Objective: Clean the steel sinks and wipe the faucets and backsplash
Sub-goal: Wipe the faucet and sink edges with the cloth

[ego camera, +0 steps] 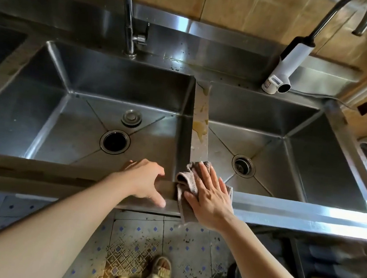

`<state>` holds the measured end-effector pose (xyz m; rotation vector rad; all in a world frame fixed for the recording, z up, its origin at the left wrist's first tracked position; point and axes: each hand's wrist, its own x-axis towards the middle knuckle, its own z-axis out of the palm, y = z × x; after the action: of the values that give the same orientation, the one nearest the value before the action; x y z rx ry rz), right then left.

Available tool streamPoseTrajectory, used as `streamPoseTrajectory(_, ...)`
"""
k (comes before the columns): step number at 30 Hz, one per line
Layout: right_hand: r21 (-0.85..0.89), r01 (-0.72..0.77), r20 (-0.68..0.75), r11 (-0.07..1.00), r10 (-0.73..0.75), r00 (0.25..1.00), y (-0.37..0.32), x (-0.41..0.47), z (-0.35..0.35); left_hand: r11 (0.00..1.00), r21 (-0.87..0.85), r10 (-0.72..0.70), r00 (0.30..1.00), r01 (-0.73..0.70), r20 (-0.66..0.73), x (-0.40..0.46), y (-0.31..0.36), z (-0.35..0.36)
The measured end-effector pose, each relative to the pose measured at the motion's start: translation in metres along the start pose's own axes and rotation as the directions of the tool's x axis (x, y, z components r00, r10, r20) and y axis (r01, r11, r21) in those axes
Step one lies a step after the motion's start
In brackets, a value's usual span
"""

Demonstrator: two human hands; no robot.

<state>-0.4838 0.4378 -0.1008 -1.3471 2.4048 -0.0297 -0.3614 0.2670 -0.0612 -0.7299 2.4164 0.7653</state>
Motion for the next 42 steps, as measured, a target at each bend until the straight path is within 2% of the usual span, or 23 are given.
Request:
streamPoseTrajectory(5, 0.001, -0.021, -0.064, 1.0, 0.021, 0.998, 0.012, 0.054, -0.003, 0.98, -0.186, -0.079, 0.994, 0.065, -0.07, 0.028, -0.002, -0.007)
streamPoseTrajectory(11, -0.013, -0.006, -0.113, 1.0, 0.005, 0.994, 0.033, 0.137, -0.027, 0.961, -0.258, -0.156, 0.97, 0.104, -0.187, 0.075, 0.015, -0.028)
streamPoseTrajectory(18, 0.005, -0.013, -0.098, 1.0, 0.013, 0.995, 0.054, 0.241, -0.063, 0.939, -0.271, -0.259, 0.954, 0.211, -0.155, 0.123, 0.033, -0.043)
streamPoseTrajectory(21, 0.037, -0.008, -0.095, 0.999, 0.011, 0.995, 0.06, 0.275, -0.074, 0.943, -0.246, -0.268, 0.95, 0.225, -0.159, 0.139, 0.039, -0.045)
streamPoseTrajectory(23, 0.05, -0.005, -0.089, 0.999, 0.009, 0.996, 0.063, 0.289, -0.08, 0.931, -0.286, -0.275, 0.949, 0.225, -0.151, 0.146, 0.043, -0.044)
streamPoseTrajectory(27, 0.03, 0.002, -0.11, 1.0, 0.002, 0.994, 0.063, 0.288, -0.079, 0.906, -0.334, -0.328, 0.929, 0.258, -0.173, 0.154, 0.048, -0.045)
streamPoseTrajectory(33, 0.042, 0.024, -0.14, 0.999, -0.018, 0.99, 0.054, 0.244, -0.062, 0.901, -0.292, -0.374, 0.916, 0.321, -0.146, 0.16, 0.048, -0.042)
streamPoseTrajectory(36, 0.1, -0.008, -0.159, 0.995, 0.024, 0.987, 0.048, 0.222, -0.055, 0.918, -0.245, -0.358, 0.918, 0.312, -0.169, 0.159, 0.048, -0.043)
streamPoseTrajectory(39, 0.071, 0.019, -0.166, 0.997, -0.007, 0.986, 0.043, 0.204, -0.053, 0.934, -0.248, -0.309, 0.932, 0.258, -0.191, 0.159, 0.047, -0.044)
streamPoseTrajectory(42, 0.059, 0.039, -0.096, 0.998, -0.033, 0.995, 0.044, 0.192, -0.053, 0.966, -0.162, -0.234, 0.943, 0.2, -0.235, 0.159, 0.046, -0.049)
